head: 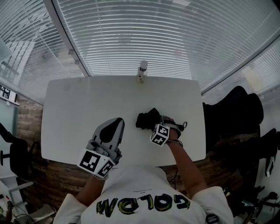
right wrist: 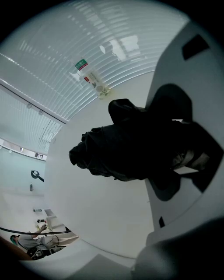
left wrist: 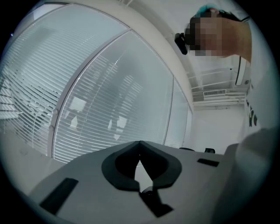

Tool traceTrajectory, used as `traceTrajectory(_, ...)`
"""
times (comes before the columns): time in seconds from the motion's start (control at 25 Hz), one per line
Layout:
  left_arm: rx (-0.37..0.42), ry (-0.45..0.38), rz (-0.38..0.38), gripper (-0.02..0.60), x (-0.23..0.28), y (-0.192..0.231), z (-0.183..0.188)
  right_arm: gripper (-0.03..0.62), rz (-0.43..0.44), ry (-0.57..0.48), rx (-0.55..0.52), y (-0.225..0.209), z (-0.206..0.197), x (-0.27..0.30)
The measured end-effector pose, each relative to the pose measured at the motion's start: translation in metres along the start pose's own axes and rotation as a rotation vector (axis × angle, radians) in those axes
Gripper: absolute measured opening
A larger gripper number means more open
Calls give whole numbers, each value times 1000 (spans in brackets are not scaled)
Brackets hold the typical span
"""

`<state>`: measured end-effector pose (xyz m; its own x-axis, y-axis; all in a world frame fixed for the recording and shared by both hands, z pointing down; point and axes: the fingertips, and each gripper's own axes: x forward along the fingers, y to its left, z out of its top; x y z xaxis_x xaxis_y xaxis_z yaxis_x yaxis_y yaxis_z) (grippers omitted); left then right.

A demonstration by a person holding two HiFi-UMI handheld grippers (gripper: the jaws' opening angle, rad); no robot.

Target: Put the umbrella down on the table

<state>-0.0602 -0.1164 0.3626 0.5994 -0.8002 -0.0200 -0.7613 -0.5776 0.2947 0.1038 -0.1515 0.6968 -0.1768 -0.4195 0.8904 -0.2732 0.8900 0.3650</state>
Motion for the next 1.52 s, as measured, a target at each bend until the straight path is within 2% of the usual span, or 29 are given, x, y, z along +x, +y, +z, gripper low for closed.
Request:
traceTrajectory(0.24, 6, 2, -1, 11, 1, 0, 1, 321, -6, -6, 1, -5, 1, -6)
traceTrajectory(0.52, 8, 7, -8, 11, 3, -1, 0, 316, -29, -55, 36, -17, 8, -30)
traceTrajectory(0.76, 9, 9, -15, 11, 5, -3, -1, 299, -28, -127, 124, -23, 14, -51)
traceTrajectory(1.32, 11, 13, -22, 11, 7, -6, 0, 193, -127, -449, 417, -69, 54, -135)
traceTrajectory(1.52, 10, 19, -28, 11, 8, -6, -2, 169, -129, -576, 509, -76, 71, -163)
